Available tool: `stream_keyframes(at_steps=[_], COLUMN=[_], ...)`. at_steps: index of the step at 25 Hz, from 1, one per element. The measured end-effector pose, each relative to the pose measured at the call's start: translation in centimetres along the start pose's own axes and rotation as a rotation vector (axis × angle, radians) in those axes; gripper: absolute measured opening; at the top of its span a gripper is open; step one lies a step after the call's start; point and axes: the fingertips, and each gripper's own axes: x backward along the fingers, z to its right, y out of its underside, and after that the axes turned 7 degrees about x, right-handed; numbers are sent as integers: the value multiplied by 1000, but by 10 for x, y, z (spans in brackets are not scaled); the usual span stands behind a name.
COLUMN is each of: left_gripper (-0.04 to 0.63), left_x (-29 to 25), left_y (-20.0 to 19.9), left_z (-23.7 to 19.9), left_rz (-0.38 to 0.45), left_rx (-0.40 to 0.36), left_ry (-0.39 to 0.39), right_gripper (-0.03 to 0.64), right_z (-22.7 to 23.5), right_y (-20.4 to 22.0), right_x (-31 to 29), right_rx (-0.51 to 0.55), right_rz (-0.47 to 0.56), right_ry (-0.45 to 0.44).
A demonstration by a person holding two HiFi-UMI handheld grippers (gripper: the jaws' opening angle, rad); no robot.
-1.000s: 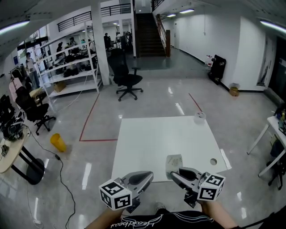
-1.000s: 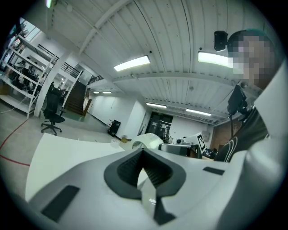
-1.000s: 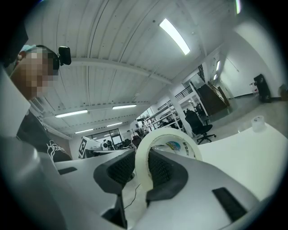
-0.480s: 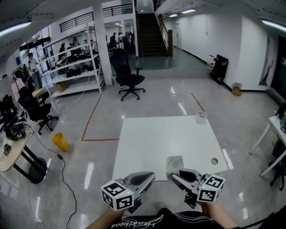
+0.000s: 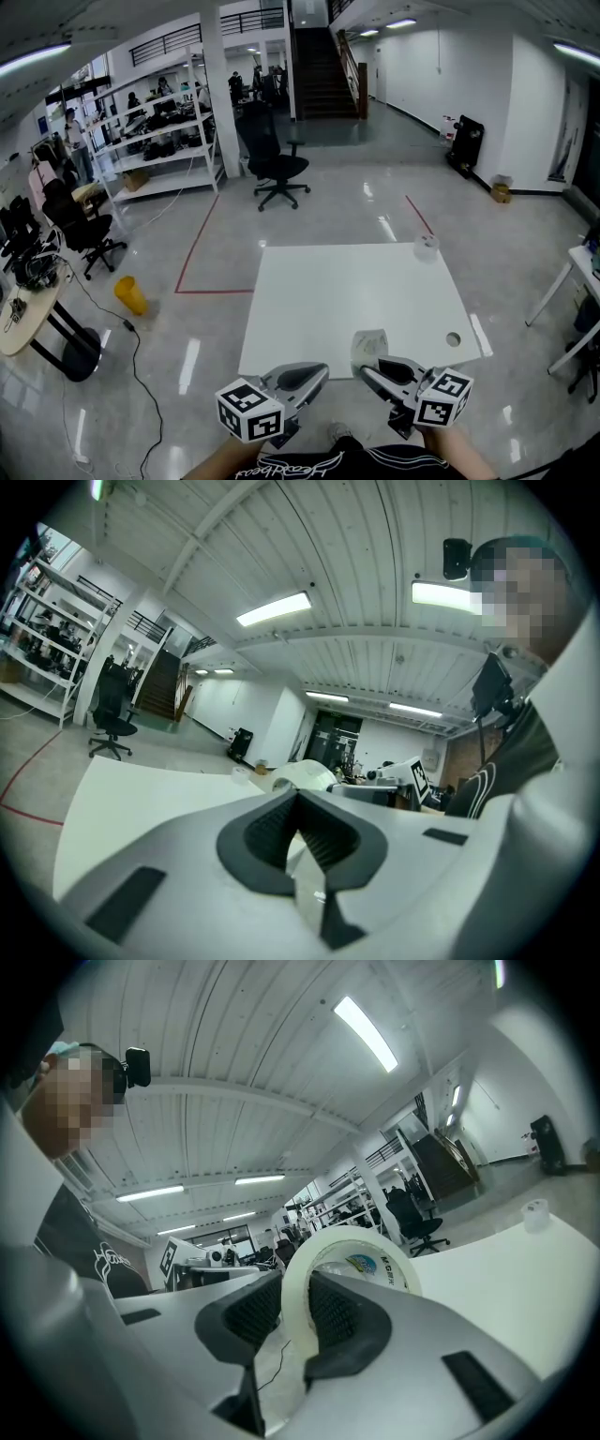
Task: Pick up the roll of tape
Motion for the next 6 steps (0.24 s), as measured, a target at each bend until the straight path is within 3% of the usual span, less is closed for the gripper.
stream_keyframes(at_steps=[6], left_gripper=[3], left_x=[2], left_y=[4], left_z=[-2], left_rz=[-3], left_rx=[6], left_ry=[-6], right_gripper=[94], right_z=[-4], right_y=[5], right_x=[-2], right_rx=[-4], right_rz=[-11], right_ry=[-5])
